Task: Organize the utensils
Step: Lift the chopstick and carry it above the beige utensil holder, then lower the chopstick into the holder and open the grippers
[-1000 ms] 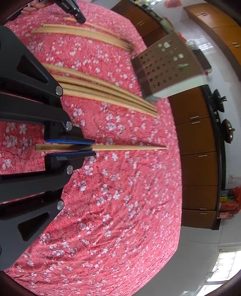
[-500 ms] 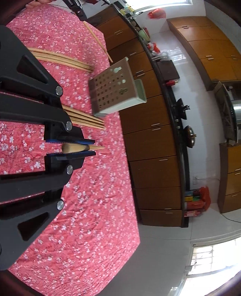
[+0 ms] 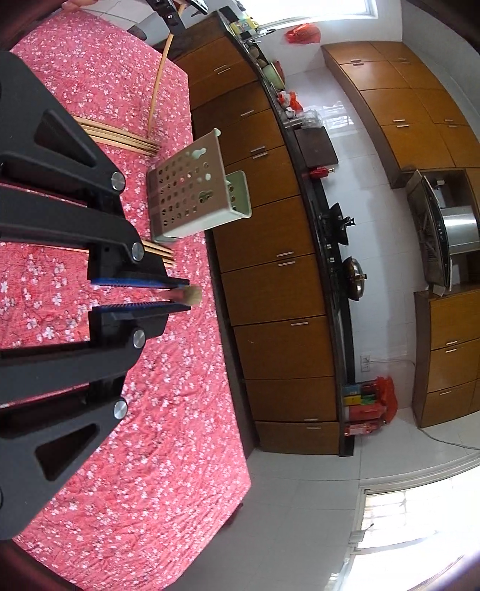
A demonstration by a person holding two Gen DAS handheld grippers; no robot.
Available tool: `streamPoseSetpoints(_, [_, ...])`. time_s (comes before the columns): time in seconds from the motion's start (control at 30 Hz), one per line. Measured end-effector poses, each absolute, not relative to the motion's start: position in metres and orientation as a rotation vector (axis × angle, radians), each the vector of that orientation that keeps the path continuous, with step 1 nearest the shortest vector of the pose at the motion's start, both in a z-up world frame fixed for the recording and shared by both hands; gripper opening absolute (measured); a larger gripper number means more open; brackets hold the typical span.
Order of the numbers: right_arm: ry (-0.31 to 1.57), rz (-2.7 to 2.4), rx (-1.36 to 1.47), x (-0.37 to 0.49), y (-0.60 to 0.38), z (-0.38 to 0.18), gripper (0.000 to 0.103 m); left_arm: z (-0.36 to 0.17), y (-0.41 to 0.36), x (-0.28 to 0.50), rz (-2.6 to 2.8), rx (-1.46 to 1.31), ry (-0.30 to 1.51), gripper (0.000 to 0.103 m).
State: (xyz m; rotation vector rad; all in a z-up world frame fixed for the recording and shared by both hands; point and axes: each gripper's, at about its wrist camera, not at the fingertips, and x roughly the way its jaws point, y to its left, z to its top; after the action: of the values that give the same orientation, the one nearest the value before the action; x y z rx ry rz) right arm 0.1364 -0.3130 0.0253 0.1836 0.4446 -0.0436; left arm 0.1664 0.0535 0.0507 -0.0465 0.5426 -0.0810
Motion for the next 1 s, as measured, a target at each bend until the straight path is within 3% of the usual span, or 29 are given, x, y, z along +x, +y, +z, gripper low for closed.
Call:
streamPoseSetpoints(0.37, [0.194,0.06,0.232,0.15,-0.315,0.139,0.007,0.151,0.072,0.196,-0.112,-0.167,0.38,0.008])
streamPoseSetpoints(0.53, [0.182,0.14,0.24,0.167,-0.299,0.155,0.007,0.186,0.049,0.207,-0.184,-0.185,0.317,0.008])
streamPoseSetpoints(0.73, [0.234,0.174,0.194,0.193,-0.276,0.14,0.007,0.185,0.009,0.221,-0.251,-0.164,0.317,0.008])
streamPoseSetpoints(1.0, [0.37,0.191,0.23,0.229,-0.272,0.111,0.007,0.144,-0.018,0.257,-0.263,-0.136,0.402,0.008])
